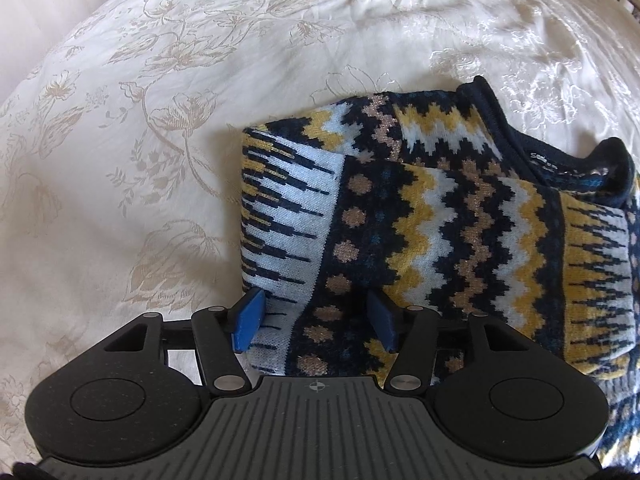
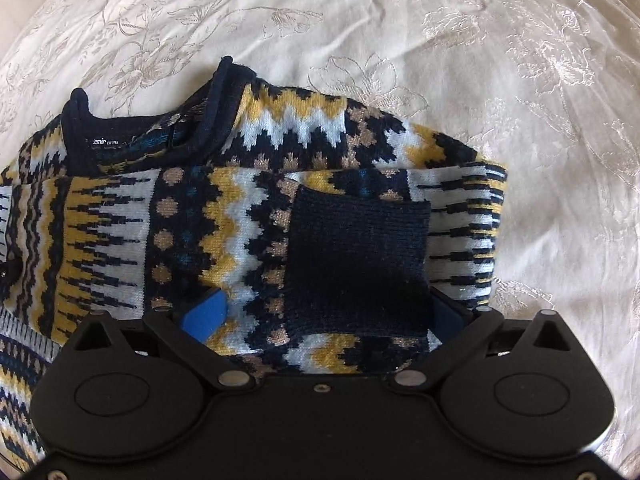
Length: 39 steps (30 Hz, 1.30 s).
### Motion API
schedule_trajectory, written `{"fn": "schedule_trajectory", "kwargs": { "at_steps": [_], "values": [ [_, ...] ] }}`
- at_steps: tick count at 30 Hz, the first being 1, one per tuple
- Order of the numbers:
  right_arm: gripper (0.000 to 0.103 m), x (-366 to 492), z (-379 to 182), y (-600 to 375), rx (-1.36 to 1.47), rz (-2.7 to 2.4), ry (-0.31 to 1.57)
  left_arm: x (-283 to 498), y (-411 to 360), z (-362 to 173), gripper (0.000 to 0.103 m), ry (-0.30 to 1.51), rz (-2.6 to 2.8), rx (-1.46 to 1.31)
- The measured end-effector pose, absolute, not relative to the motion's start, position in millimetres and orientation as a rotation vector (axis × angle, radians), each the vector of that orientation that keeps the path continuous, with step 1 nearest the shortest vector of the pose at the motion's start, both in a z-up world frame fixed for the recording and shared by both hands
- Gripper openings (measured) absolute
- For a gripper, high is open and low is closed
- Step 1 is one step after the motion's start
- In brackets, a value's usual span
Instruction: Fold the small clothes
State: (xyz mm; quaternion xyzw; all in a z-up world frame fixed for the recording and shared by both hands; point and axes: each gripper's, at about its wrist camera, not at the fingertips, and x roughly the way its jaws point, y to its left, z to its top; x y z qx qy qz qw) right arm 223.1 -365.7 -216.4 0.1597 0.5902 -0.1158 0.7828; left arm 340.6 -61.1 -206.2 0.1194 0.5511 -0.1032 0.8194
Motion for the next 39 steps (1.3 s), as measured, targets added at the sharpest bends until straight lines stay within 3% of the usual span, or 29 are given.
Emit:
{"fn": "schedule_trajectory", "kwargs": {
  "at_steps": [4, 7, 8, 18, 28, 31, 39],
  "values": [
    [0.103, 224, -219, -369, 0.359, -0.238, 1.27, 342, -69, -208, 0.061, 1.172, -0.196, 0.273],
    [0.103, 221, -220, -366, 0.367, -0.233, 1.272, 346, -71, -213, 0.1, 1.182, -0.085, 0.299],
    [0.103, 221, -220, -369, 0.37, -0.23, 1.275, 349, -68, -216, 0.103, 1.194, -0.061, 0.273],
    [0.103, 226, -220, -381, 0.443, -0.229, 1.249, 357, -49, -223, 0.103, 1.221, -0.087, 0.096],
    [0.044, 196, -199, -407, 0.511, -0.268, 1.101, 356, -33, -227, 0.103, 1.211, -0.104, 0.073],
    [0.018, 192, -192, -407, 0.505, -0.241, 1.065, 356, -33, -226, 0.103, 1.211, -0.105, 0.069],
    [0.016, 177, -165, -405, 0.452, -0.261, 1.041, 348, -28, -221, 0.102, 1.172, -0.106, 0.048]
  ]
}}
